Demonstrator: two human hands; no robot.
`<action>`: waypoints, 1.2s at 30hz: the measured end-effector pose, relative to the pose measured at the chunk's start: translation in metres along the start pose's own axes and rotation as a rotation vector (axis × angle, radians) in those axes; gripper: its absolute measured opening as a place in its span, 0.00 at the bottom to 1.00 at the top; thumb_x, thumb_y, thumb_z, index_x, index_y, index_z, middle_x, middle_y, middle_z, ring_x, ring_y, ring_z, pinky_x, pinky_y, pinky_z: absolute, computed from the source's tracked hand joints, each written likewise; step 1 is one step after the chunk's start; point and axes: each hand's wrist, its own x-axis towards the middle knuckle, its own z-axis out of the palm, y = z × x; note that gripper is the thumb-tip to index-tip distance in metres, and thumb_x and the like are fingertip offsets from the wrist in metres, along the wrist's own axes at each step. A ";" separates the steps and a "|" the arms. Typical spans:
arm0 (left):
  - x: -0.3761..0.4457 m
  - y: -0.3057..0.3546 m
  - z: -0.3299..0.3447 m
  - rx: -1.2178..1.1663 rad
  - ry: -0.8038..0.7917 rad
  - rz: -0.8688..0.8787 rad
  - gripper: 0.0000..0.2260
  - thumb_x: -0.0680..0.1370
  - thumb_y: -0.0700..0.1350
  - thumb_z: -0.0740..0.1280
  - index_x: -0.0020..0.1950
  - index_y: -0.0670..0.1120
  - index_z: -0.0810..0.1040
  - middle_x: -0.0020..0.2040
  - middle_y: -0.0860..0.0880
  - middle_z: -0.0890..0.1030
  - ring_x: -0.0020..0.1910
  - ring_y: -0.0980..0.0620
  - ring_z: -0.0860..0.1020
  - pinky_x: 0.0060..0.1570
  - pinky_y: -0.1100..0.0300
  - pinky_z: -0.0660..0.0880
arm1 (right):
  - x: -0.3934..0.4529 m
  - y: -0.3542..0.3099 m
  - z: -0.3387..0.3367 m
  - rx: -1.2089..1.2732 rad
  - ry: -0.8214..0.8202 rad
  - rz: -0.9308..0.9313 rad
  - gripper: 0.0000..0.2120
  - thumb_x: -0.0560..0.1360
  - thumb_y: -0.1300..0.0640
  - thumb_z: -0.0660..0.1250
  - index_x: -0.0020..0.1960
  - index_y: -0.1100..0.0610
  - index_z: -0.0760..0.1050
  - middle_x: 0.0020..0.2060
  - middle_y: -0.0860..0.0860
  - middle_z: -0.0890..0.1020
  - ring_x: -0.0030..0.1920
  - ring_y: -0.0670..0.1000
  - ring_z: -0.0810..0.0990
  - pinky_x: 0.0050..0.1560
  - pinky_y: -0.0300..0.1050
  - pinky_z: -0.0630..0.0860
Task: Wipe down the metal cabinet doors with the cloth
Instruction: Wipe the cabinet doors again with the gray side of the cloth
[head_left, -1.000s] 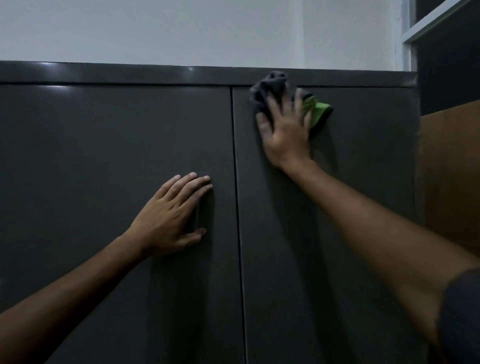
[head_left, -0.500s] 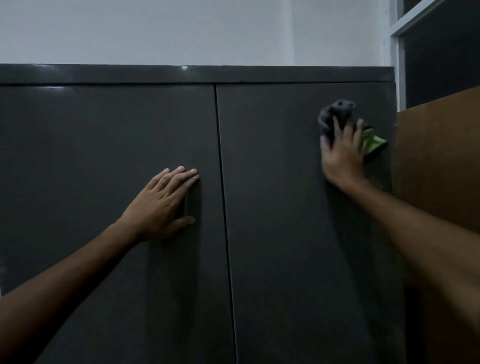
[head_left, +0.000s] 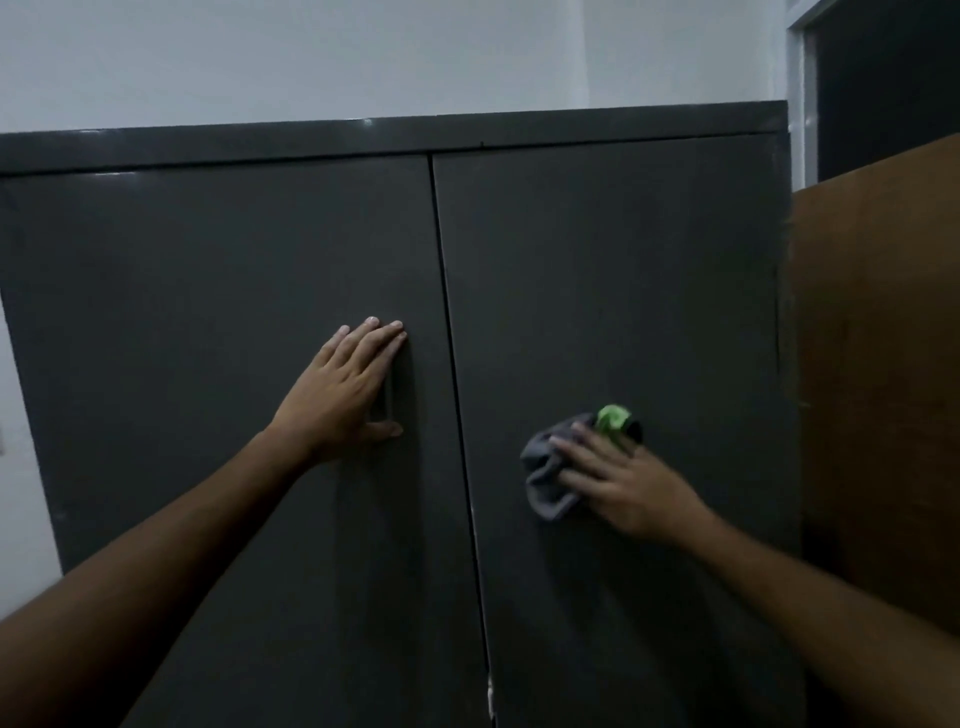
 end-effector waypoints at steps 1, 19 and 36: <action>0.000 0.002 -0.001 -0.013 0.003 -0.014 0.53 0.74 0.68 0.71 0.85 0.46 0.44 0.86 0.47 0.47 0.84 0.47 0.43 0.83 0.48 0.41 | 0.002 0.022 -0.010 -0.021 0.021 0.103 0.20 0.81 0.51 0.59 0.72 0.51 0.73 0.82 0.54 0.58 0.81 0.60 0.57 0.68 0.62 0.70; 0.003 0.061 -0.009 -0.004 -0.038 -0.292 0.56 0.69 0.46 0.82 0.85 0.43 0.48 0.86 0.41 0.48 0.84 0.39 0.50 0.81 0.40 0.56 | -0.087 0.137 -0.024 0.021 -0.073 0.018 0.26 0.77 0.56 0.70 0.74 0.51 0.71 0.83 0.54 0.52 0.82 0.61 0.54 0.67 0.65 0.72; 0.038 0.122 -0.017 -0.249 -0.015 -0.473 0.45 0.78 0.52 0.72 0.86 0.45 0.47 0.86 0.44 0.41 0.84 0.39 0.44 0.80 0.39 0.59 | -0.051 0.223 -0.054 0.046 0.034 0.281 0.25 0.83 0.49 0.54 0.80 0.48 0.62 0.83 0.53 0.49 0.83 0.59 0.45 0.72 0.70 0.65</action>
